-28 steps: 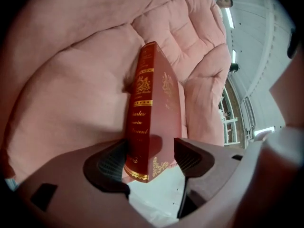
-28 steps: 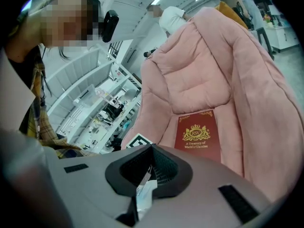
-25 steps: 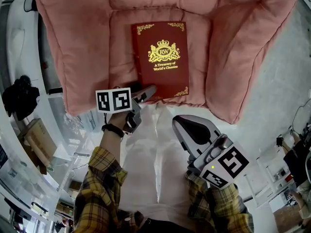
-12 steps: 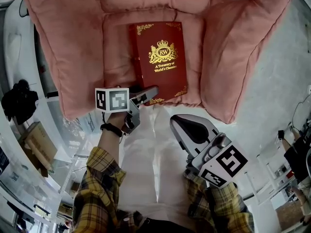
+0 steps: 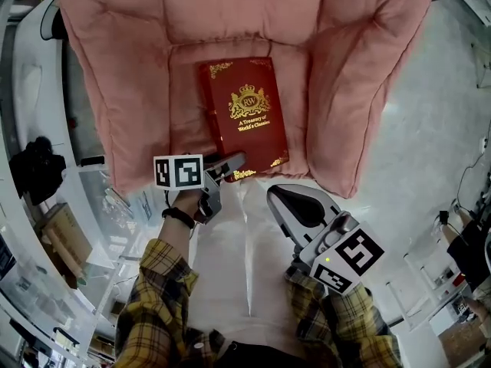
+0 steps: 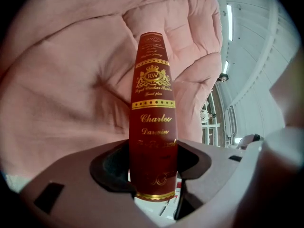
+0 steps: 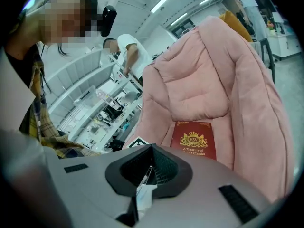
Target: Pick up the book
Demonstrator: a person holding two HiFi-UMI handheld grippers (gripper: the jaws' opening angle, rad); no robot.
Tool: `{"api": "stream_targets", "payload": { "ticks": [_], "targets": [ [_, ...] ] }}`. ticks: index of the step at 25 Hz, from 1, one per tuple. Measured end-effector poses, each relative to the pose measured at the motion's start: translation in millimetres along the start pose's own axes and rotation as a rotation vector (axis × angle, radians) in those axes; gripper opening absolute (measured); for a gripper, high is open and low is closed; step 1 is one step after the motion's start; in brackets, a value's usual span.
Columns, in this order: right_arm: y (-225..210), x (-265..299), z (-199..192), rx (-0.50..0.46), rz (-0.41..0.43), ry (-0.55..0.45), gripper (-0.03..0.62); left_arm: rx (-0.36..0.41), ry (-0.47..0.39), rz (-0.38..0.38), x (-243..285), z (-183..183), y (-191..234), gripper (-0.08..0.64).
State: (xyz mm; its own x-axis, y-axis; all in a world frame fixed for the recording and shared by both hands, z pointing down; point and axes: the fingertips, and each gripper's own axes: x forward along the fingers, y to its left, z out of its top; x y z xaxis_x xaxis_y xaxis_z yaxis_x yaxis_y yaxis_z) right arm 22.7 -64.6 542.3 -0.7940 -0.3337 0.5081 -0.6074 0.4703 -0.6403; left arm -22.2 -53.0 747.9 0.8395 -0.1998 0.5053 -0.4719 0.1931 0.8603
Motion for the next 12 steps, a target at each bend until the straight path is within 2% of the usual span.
{"api": "stream_targets", "payload": {
  "ticks": [4, 7, 12],
  "targets": [
    [6.9, -15.9, 13.9, -0.016, -0.011, -0.014, 0.017, -0.026, -0.032, 0.0, -9.4, -2.1, -20.4, 0.25],
    [16.7, -29.1, 23.5, -0.033, -0.019, -0.019, 0.017, -0.054, -0.069, -0.045, -20.8, -2.7, -46.8, 0.25],
    [44.6, -46.3, 46.6, -0.071, -0.029, -0.038, 0.017, -0.017, -0.115, -0.076, -48.1, 5.4, -93.5, 0.25]
  ]
}}
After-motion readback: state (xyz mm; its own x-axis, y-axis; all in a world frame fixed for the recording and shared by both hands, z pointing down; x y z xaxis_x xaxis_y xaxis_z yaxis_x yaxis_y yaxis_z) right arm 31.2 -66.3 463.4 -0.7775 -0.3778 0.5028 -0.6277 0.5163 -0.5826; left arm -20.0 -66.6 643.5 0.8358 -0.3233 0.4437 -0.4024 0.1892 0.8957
